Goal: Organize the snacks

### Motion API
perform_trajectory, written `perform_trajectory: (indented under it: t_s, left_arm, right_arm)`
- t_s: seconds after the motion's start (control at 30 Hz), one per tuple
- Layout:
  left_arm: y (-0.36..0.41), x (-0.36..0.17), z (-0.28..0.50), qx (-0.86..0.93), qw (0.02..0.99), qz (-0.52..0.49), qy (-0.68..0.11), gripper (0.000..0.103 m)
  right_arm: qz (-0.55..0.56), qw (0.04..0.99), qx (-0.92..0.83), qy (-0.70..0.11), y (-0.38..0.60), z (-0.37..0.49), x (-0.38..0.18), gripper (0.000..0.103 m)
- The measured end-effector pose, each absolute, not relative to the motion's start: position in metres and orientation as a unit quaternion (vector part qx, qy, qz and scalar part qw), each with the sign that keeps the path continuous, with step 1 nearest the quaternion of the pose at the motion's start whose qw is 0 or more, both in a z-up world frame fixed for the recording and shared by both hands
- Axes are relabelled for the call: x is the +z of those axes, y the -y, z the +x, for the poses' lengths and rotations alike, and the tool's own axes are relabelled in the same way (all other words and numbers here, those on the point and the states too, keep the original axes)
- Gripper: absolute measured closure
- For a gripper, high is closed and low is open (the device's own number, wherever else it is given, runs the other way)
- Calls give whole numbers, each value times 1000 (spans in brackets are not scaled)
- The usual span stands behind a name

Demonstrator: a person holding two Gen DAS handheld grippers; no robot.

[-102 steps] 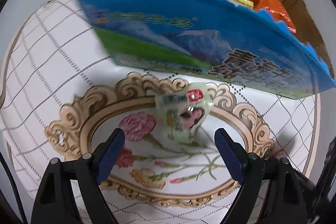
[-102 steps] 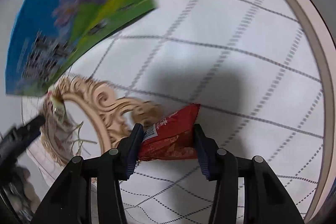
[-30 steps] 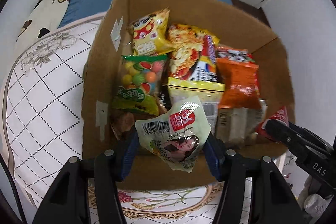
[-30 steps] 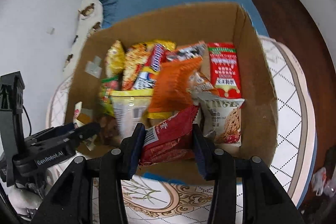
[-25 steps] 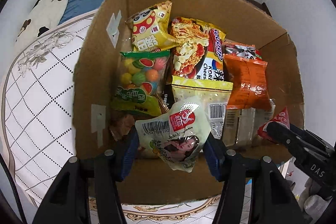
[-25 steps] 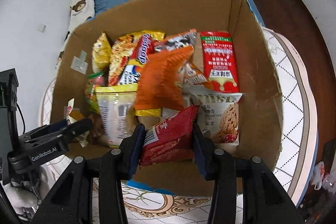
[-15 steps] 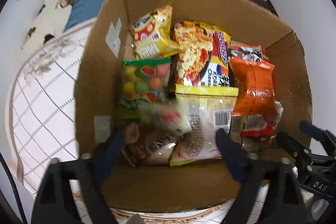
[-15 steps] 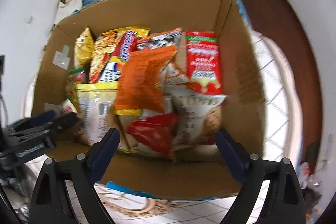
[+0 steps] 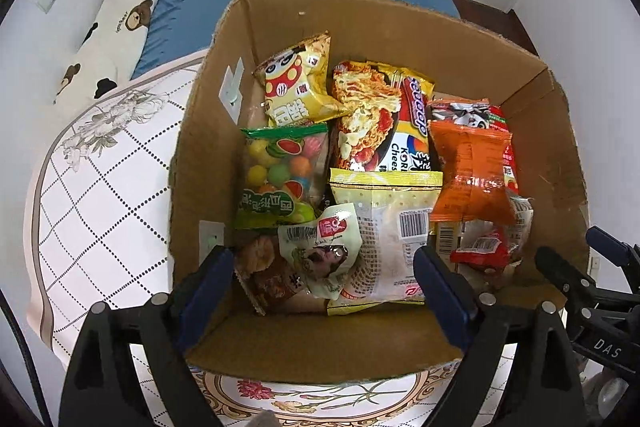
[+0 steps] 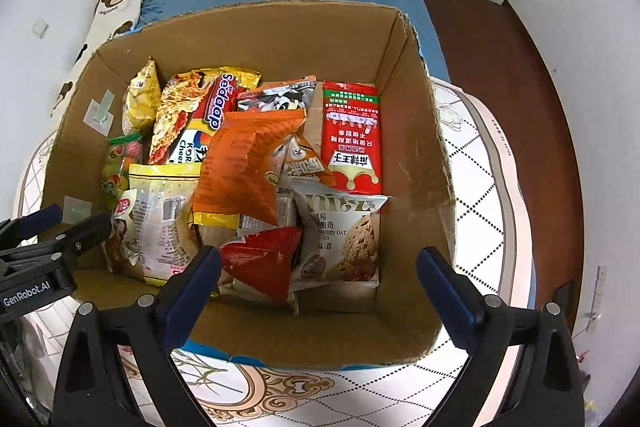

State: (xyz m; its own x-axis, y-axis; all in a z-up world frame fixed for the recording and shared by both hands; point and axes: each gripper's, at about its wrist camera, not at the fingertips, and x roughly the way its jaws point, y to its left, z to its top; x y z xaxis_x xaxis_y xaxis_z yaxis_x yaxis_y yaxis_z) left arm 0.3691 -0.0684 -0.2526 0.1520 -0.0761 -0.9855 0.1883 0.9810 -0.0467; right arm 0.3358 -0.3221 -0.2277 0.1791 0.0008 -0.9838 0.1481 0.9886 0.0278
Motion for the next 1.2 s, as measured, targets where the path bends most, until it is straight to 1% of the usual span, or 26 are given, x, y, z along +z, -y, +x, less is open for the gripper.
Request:
perform_trajectory:
  t_s: [0.2,0.4,0.73,1.2]
  left_arm:
    - [64,-233,357,-88,776,31,-624,11]
    - [64,-203,330,-89,805,35,-585,11]
    - [54,-147,265,-78,855,37,-511,11]
    - [34,-86,159,-84,890,23,-448,11]
  right_arm:
    - [63,783,-51,-617,325,320,-208,3]
    - [64,808,-55,-583,326,292,-179,3]
    - [55,850,-49,-521,321,230,-123,3]
    - [53,894,-30,-444,303,124,-40,1]
